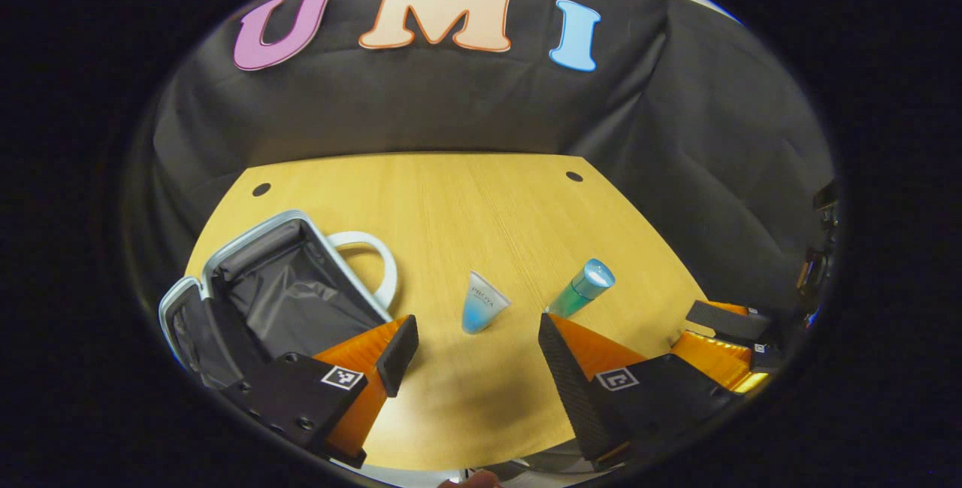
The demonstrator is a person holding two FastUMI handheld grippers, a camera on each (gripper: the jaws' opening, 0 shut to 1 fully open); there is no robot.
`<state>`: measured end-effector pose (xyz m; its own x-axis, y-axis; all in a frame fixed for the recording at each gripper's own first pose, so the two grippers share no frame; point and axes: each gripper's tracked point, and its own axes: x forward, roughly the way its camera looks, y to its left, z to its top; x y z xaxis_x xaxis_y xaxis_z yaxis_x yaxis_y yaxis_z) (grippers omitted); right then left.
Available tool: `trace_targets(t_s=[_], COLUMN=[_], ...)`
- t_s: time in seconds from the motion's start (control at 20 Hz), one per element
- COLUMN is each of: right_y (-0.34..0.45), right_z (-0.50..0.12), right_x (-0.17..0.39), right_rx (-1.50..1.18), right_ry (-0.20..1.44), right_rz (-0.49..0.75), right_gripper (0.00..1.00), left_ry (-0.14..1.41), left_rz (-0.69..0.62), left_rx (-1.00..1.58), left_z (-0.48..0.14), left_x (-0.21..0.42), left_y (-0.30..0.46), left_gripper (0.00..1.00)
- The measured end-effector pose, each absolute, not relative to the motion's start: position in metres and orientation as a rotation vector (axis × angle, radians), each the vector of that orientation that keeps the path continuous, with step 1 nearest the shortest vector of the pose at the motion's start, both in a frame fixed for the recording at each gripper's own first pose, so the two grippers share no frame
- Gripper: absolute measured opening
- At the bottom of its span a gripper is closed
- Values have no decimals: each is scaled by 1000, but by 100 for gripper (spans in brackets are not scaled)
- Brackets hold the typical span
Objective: First open the suitcase, pack the skin care products into it, and then close the suitcase.
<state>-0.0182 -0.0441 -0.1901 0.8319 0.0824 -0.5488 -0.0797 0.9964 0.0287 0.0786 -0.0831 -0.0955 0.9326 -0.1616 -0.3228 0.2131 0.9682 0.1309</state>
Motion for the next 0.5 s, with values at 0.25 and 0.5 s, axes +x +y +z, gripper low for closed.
trace_targets(t_s=[0.25,0.5], right_y=[-59,-76], right_z=[-207,-220], right_x=[-9,2], right_rx=[8,-3], right_ry=[638,667], right_rz=[83,61], right_gripper=[98,94], left_ry=[289,268], left_rz=[-144,-104], left_rx=[128,93], left_z=[-120,-135], left_x=[131,169], left_y=[-95,-97], left_gripper=[96,96])
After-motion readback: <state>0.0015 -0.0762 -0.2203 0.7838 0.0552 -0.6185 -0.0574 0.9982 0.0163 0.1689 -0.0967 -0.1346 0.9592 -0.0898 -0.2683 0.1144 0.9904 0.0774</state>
